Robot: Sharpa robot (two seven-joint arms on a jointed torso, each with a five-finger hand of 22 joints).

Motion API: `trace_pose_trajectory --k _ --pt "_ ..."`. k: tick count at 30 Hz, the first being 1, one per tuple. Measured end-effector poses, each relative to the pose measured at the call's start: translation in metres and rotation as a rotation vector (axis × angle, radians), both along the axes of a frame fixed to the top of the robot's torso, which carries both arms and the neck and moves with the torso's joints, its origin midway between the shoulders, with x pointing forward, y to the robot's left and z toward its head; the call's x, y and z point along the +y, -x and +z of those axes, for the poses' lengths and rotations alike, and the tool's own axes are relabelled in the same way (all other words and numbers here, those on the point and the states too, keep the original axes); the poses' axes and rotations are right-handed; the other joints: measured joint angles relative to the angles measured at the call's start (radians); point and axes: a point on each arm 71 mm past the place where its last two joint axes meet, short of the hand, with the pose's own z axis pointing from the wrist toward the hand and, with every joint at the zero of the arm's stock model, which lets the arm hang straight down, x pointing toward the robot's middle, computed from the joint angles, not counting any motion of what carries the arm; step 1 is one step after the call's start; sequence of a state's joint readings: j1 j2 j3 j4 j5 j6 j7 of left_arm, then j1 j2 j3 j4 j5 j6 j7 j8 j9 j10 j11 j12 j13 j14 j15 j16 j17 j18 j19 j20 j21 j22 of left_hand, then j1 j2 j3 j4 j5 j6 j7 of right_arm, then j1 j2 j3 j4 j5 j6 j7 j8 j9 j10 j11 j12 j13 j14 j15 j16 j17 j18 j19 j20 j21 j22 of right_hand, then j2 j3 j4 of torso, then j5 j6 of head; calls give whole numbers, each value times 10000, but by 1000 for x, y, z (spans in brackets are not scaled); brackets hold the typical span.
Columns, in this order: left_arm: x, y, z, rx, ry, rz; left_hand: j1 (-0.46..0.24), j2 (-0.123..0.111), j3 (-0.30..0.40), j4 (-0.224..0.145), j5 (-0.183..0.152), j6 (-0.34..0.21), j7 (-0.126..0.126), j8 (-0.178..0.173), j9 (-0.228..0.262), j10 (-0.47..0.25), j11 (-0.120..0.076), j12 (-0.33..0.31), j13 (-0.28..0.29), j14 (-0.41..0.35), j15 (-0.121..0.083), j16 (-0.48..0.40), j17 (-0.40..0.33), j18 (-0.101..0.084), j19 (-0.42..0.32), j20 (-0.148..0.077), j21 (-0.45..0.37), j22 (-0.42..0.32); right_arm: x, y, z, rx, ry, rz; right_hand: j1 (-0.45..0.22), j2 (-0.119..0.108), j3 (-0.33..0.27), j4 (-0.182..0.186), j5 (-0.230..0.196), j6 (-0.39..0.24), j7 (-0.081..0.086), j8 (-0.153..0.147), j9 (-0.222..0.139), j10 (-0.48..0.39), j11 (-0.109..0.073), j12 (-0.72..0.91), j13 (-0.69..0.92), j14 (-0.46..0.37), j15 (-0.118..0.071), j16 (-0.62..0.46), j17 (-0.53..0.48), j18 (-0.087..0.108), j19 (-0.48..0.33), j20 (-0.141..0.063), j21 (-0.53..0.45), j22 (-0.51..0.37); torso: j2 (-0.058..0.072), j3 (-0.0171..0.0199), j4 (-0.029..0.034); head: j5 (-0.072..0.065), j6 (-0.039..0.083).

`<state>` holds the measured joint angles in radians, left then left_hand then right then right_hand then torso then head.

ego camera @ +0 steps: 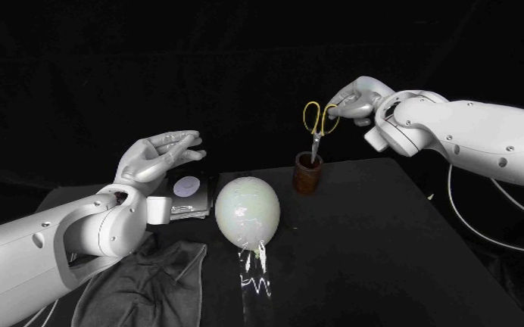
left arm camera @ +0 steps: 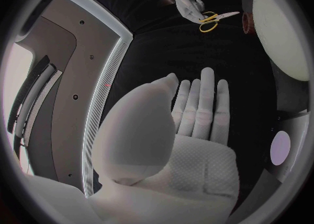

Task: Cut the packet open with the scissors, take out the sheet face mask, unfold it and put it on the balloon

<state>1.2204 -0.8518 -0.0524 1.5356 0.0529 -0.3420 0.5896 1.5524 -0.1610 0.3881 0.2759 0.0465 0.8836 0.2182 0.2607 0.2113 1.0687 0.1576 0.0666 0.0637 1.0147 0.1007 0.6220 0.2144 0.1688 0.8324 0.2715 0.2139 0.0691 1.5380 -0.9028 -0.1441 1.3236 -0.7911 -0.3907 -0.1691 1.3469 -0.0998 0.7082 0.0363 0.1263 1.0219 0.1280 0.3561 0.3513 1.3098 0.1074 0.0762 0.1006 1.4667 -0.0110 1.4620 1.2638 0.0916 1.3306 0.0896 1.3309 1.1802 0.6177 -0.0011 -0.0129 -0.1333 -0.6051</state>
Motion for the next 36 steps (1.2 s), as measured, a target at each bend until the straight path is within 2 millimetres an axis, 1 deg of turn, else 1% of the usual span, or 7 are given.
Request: trace_pose_trajectory --k 6,11,19,23,31,33,36 --pt "1 -7 -3 7 -32 48 -54 -54 0 0 0 -20 19 -33 -20 -1 0 0 1 -33 34 -62 -1 -2 -16 16 -38 -11 17 -12 8 -61 -355 -476 -91 -15 17 -17 2 -1 1 1 39 36 -36 -1 13 -1 1 -1 -16 -3 -1 0 -1 35 -87 -35 11 7 23" --pt "0 -15 -5 38 -68 80 -127 -127 0 0 0 -107 54 -148 -63 -41 38 0 1 -185 74 -225 -59 -5 -94 95 -139 -27 44 -26 12 -298 -617 -647 -93 -17 55 -58 49 -5 4 44 50 36 -36 -2 15 -36 -33 -2 -10 -6 -1 1 -6 86 -114 -48 47 70 64" --pt "2 -29 -11 152 -208 248 -249 -248 -1 0 0 -323 0 -266 -126 -235 123 0 -1 -436 175 -492 -219 -72 -251 179 -329 -38 85 -46 10 -842 -994 -942 -185 -54 94 -99 57 -16 14 54 110 71 -73 -17 22 -35 -34 -38 -7 -9 -2 1 -7 63 -79 -60 104 343 129" --pt "1 -39 -9 155 -295 328 -316 -315 -45 -45 0 -429 -34 -360 -163 -474 181 0 -11 -520 227 -608 -291 25 -306 163 -412 -37 101 -52 8 -1157 -1242 -1094 -235 -57 100 -106 96 -17 14 54 110 71 -74 -18 31 0 -69 -39 -14 -11 -2 1 -8 56 -33 -78 144 471 175" --pt "5 -65 -2 177 -710 642 -714 -339 -769 -14 0 -1371 -212 -850 -368 -1648 497 -48 -16 -1440 576 -1145 -563 12 -2795 213 -1324 -198 144 -51 -11 -1126 -1959 -895 -262 -83 150 -157 153 -56 -14 111 134 90 -96 -19 30 0 -69 -40 -40 -14 -2 2 -9 28 92 -110 225 889 301" --pt "6 -72 0 155 -887 734 -725 -328 -920 -3 0 -1507 -251 -871 -394 -1743 550 -48 -16 -1543 642 -1170 -592 -143 -3008 216 -1375 -201 155 -50 -18 -986 -2150 -808 -262 -83 150 -157 153 -57 -13 111 140 90 -98 -20 34 0 -69 -40 -48 -15 -2 1 -9 14 128 -112 243 1006 326" --pt "7 -79 2 139 -1224 808 -829 -327 -1242 18 0 -1897 -283 -1027 -473 -2066 551 -48 -16 -1860 689 -1327 -659 -151 -3269 217 -1482 -212 171 -47 -30 -741 -2443 -675 -262 -84 149 -157 152 -62 -9 111 146 90 -100 -38 38 0 -68 -41 -72 -22 -2 1 -9 -4 177 -119 273 1155 363"
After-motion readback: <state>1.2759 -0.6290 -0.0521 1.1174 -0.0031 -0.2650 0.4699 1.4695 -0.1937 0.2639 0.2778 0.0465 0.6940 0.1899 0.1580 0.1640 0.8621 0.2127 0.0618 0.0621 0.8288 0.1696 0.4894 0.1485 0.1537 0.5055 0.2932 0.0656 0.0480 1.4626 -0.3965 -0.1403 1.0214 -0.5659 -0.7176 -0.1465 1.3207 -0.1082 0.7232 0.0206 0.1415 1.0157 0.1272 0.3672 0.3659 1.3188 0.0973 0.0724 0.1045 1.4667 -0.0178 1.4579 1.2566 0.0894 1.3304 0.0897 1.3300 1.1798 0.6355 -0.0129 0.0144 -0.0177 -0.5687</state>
